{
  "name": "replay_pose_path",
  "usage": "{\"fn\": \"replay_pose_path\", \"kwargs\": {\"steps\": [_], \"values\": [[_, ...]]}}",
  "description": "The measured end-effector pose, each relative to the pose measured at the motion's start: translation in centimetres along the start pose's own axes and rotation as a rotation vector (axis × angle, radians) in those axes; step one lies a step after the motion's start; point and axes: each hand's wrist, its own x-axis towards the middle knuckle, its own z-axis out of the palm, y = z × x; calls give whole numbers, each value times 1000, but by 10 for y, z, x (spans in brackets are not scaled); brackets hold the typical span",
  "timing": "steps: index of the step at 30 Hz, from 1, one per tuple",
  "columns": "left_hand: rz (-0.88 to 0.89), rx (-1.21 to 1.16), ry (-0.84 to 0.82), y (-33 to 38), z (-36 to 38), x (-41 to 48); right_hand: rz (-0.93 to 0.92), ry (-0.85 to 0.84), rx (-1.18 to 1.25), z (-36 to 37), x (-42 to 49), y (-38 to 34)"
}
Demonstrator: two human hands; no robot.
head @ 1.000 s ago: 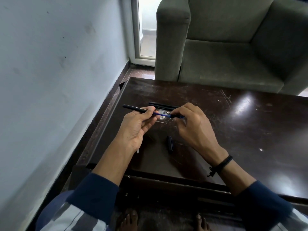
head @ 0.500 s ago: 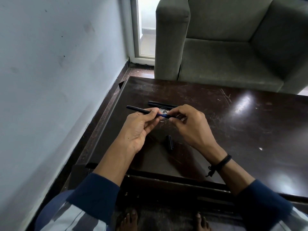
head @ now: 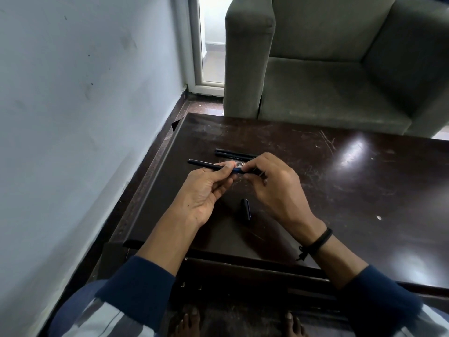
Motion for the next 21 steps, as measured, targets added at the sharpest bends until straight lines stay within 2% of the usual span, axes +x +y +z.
{"fn": "replay_pose_path", "kwargs": {"steps": [12, 17, 21], "values": [[-29, -62, -1, -5, 1, -2, -143, -3, -80, 3, -2, 3], [-14, -51, -20, -3, 3, -2, 106, -6, 139, -3, 2, -3], [-3, -37, -34, -3, 3, -3, 244, -70, 223, -3, 4, -3]]}}
